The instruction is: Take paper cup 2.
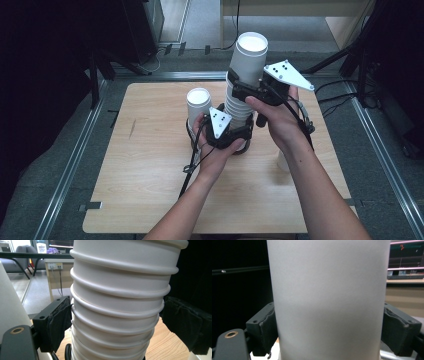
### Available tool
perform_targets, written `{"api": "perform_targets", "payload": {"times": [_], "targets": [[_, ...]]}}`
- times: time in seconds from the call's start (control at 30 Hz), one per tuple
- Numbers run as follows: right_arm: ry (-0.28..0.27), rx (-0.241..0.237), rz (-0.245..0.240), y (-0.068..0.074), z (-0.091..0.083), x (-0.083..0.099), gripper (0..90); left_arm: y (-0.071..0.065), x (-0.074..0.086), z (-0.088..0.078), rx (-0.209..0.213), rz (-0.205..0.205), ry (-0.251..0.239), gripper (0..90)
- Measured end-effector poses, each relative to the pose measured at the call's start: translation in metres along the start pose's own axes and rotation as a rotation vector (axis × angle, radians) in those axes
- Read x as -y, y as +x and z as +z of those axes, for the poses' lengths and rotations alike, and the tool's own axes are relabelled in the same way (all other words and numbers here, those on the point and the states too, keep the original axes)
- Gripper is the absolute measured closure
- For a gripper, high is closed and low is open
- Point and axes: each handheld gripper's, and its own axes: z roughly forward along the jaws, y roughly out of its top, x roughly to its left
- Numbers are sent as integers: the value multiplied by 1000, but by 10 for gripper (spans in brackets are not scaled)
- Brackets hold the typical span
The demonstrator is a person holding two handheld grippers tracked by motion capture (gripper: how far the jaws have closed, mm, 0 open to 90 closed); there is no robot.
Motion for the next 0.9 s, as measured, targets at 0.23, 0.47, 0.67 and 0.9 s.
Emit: {"api": "perform_targets", "payload": {"times": [0.23,0.47,0.67,0.9], "targets": [[-77,21,-50,5,-5,-7,144,0,0,-1,0,11,3,103],[-136,23,-55,8,-10,-17,150,-1,-1,-5,-5,11,9,123],[-170,36,-46,5,-19,-26,150,0,-1,-8,-9,13,9,126],[-205,26,-13,-2,-36,-36,148,0,-1,-12,2,26,12,110]]}}
